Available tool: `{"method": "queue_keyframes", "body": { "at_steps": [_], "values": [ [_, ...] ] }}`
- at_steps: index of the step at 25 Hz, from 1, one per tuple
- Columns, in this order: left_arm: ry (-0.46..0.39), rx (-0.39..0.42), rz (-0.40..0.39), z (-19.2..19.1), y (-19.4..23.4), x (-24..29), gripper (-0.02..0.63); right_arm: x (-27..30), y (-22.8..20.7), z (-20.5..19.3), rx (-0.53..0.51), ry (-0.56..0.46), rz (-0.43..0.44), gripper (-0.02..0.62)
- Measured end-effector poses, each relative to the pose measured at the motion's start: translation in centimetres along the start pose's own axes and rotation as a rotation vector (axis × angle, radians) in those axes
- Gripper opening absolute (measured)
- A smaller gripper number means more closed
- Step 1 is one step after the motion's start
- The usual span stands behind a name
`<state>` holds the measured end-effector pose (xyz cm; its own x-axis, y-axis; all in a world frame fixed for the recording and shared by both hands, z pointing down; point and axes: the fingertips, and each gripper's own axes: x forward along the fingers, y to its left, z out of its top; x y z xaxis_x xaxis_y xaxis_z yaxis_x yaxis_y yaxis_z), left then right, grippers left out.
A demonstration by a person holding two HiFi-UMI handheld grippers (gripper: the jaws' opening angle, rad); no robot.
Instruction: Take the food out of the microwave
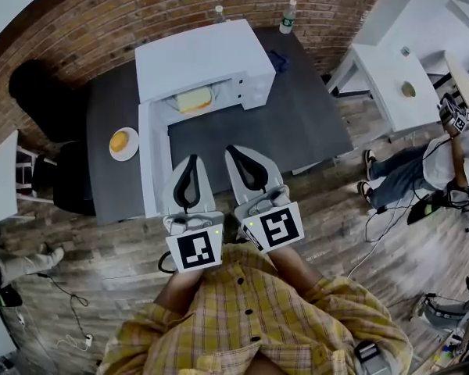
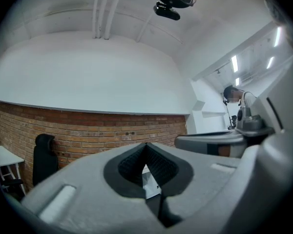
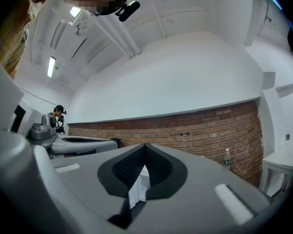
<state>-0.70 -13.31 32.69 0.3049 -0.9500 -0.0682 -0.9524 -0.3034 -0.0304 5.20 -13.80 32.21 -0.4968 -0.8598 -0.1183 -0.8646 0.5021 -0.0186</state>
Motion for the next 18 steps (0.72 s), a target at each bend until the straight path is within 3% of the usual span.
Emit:
{"method": "queue_keyframes", "body": {
  "at_steps": [12,18],
  "values": [
    [0.034,-0.003,0.043,-2.1,-0.3,2.6,0.0,2.3,-2.7,-3.9,0.079,0.053,0.065,0.002],
    [0.055,0.002,0.051,-3.2,1.5,4.1,0.0,6.2,-2.9,-6.1,0.133,0.089,0.083,0.002]
  ]
}}
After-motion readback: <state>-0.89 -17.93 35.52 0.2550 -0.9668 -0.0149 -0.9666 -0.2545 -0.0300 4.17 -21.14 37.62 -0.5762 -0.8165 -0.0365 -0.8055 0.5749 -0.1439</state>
